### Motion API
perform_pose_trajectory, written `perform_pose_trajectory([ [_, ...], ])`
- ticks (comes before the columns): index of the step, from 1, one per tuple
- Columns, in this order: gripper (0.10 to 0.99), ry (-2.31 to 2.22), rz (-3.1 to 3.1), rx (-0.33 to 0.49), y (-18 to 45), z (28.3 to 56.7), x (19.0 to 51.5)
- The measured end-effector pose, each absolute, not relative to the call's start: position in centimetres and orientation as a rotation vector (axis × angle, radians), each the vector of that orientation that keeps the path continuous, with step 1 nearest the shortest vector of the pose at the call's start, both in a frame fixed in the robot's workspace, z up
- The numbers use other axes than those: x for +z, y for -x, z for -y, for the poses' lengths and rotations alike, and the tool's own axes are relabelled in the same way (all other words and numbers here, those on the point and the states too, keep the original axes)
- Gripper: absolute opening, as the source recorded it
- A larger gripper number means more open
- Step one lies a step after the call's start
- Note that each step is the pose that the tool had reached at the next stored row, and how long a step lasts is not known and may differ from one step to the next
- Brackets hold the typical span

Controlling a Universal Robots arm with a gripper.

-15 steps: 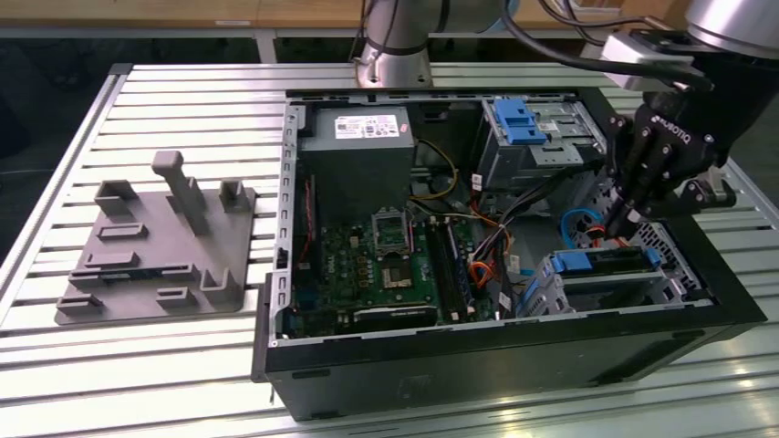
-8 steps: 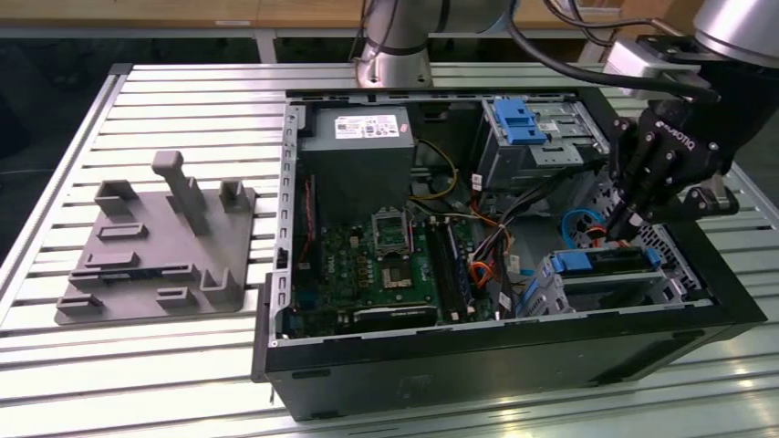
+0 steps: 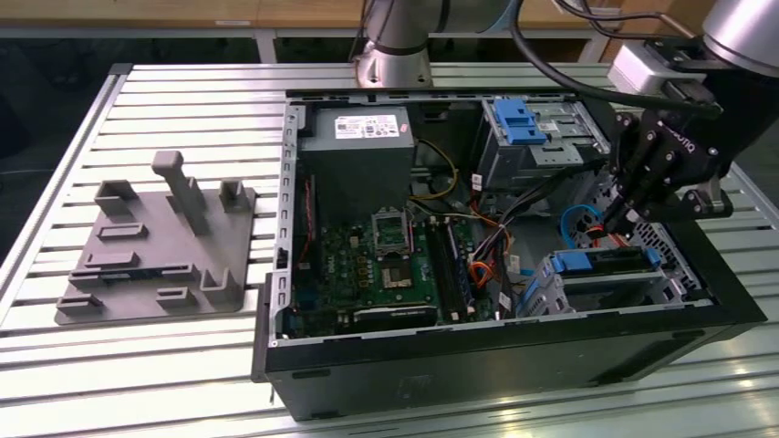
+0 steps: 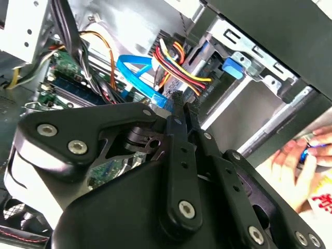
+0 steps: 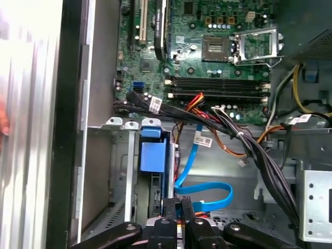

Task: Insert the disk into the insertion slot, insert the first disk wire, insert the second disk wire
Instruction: 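Insert the second disk wire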

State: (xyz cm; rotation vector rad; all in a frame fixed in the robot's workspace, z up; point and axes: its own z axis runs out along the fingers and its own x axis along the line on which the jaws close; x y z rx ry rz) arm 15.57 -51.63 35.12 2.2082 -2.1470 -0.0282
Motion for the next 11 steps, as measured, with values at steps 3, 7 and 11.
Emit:
perform_pose_trajectory([
  [3,0.161,-2.210,2.158,-0.042,-15.57,51.85,35.04],
  [7,0.161,-2.194,2.179,-0.047,-15.57,52.07,34.94],
  [11,0.161,-2.162,2.212,-0.049,-15.57,52.20,34.84],
])
